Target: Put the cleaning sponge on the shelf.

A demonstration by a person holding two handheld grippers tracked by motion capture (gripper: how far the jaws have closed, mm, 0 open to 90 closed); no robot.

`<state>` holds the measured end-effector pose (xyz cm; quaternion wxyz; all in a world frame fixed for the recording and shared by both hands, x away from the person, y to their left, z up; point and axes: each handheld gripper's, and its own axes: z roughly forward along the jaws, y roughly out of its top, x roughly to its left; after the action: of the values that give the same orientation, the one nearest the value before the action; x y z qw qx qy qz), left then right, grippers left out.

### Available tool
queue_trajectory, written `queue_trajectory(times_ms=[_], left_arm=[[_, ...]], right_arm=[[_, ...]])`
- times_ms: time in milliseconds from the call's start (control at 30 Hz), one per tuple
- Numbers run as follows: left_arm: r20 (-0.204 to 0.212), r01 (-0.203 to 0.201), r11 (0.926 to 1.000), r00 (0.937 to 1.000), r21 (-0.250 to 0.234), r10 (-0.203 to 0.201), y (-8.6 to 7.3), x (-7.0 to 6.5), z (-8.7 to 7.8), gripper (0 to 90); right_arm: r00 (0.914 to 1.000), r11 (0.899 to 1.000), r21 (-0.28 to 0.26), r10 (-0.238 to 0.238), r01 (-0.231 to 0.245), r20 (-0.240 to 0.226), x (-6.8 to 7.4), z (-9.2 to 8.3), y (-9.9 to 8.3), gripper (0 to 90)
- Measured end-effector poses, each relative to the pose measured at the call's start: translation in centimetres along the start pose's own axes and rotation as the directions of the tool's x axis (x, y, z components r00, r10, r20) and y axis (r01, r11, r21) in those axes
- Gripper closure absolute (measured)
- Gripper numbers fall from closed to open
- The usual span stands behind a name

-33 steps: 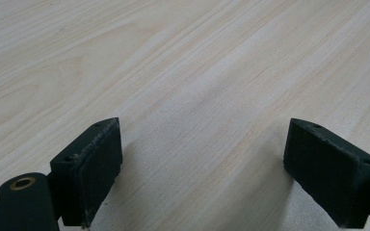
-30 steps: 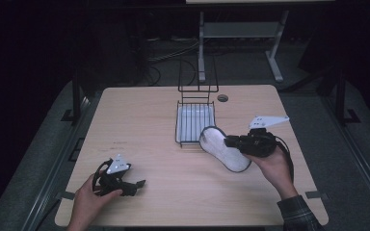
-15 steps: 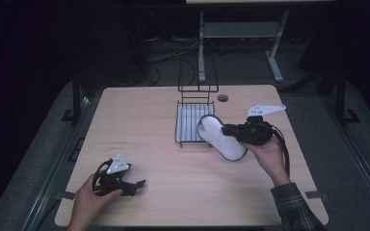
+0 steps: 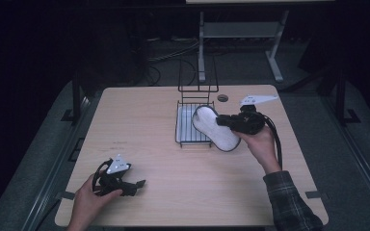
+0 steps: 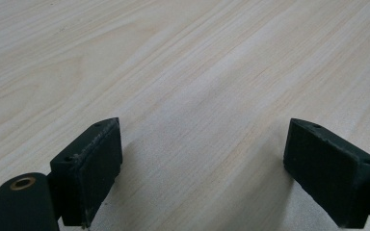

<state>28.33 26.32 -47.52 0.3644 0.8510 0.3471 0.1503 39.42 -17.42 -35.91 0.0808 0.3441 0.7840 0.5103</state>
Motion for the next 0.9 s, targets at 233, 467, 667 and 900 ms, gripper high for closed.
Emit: queue_trajectory(times_ms=[233,467,667,900], left_arm=[[0.0,0.0,1.0,1.0,0.0,0.0,0.0,0.0,0.0,12.8],[0.001,0.0,1.0,1.0,0.0,0.0,0.0,0.0,0.0,12.8],[0.001,-0.001,1.0,1.0,0.0,0.001,0.0,0.0,0.0,12.8],[0.001,0.0,1.0,1.0,0.0,0.0,0.0,0.0,0.0,12.8]], right_arm=[[0.9998,1.0,-0.007,0.017,-0.017,0.004,-1.0,1.0,0.9,79.6],[0.9993,0.999,-0.007,0.036,-0.036,0.004,-2.1,2.5,1.6,79.6],[0.9993,0.999,-0.016,0.033,-0.033,0.014,-2.6,3.6,2.3,79.6],[0.9989,0.999,-0.011,0.044,-0.044,0.014,-3.1,5.3,2.8,79.5]])
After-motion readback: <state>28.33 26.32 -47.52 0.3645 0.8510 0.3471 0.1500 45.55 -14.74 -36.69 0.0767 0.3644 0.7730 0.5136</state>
